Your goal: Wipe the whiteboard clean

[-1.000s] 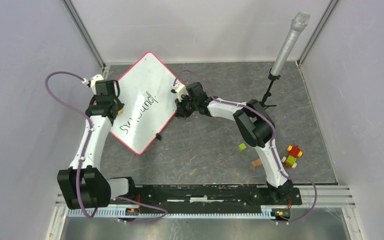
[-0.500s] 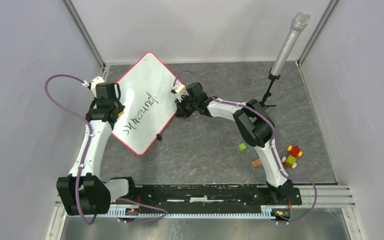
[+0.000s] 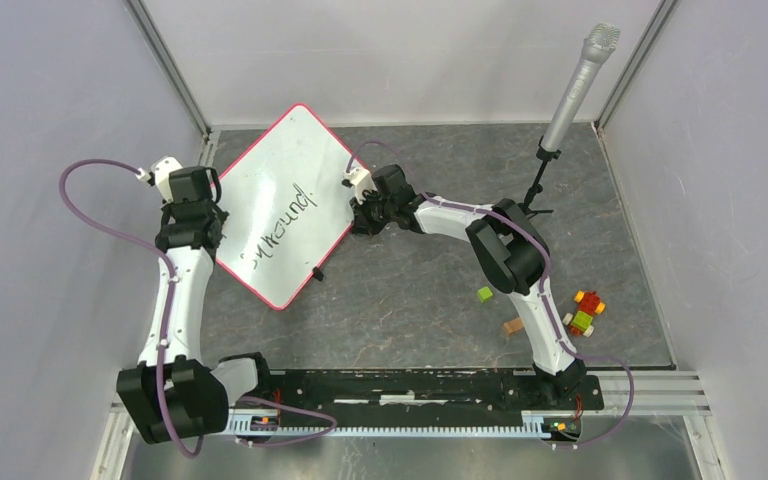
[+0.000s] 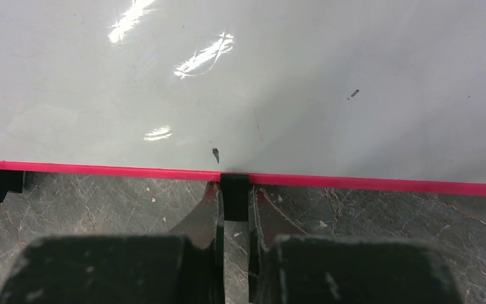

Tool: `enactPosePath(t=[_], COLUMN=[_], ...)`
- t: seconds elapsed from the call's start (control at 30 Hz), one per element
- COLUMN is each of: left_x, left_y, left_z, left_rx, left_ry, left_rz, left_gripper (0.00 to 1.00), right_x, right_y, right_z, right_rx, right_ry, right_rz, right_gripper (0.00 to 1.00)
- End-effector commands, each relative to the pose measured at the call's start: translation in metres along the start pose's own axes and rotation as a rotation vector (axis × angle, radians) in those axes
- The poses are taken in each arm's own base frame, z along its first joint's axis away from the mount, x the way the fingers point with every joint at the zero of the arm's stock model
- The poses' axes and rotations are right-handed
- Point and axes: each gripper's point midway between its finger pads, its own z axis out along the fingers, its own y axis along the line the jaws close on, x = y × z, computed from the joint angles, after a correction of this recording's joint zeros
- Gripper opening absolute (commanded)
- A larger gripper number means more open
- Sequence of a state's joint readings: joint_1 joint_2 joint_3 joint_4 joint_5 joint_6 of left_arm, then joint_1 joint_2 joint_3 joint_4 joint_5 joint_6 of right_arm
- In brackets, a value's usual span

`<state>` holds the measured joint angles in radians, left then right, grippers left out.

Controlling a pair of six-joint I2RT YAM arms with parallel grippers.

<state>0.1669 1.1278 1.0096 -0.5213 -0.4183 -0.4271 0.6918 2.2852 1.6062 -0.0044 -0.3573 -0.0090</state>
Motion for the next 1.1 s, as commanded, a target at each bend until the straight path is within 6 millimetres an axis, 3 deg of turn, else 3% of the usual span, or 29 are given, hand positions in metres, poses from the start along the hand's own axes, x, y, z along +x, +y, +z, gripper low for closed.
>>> enactPosePath(t=[0.0,0.1,0.3,0.47,0.57,0.73,0.97,1.07], left_x=[0.018,0.023,0.014,0.008,0.009,0.012,0.019,0.031], left_y=[-0.029,-0.039,-0.037,0.01,0.025,0.038,0.041,0.041], left_z=[0.008,0.011,0.003,0.002,0.003,0.003,-0.001,-0.001], left_rx=[0.116,0.139,0.148,-0.082,-0.135,-0.199,-0.204,-0.19], left_ry=[0.102,0.144,0.086,0.027,0.011,0.007,0.027,0.055], left_rz=[0.098,0.149,0.113,-0.007,-0.077,-0.108,-0.118,-0.115], left_gripper=[0.19,0.19,0.19,0.19,0.2,0.2,0.22,0.21], right_x=[0.024,0.026,0.025,0.025,0.025,0.024,0.023,0.021], right_y=[-0.028,-0.028,-0.029,-0.029,-0.028,-0.028,-0.027,-0.026], right_z=[-0.004,-0.003,-0.002,-0.002,-0.002,-0.003,-0.003,-0.004], right_rx=[0.084,0.083,0.085,0.085,0.085,0.082,0.077,0.073], right_ry=[0.071,0.074,0.074,0.074,0.074,0.072,0.07,0.064], right_rz=[0.052,0.053,0.053,0.053,0.054,0.052,0.052,0.051], right_gripper=[0.0,0.0,0.0,0.0,0.0,0.0,0.0,0.0])
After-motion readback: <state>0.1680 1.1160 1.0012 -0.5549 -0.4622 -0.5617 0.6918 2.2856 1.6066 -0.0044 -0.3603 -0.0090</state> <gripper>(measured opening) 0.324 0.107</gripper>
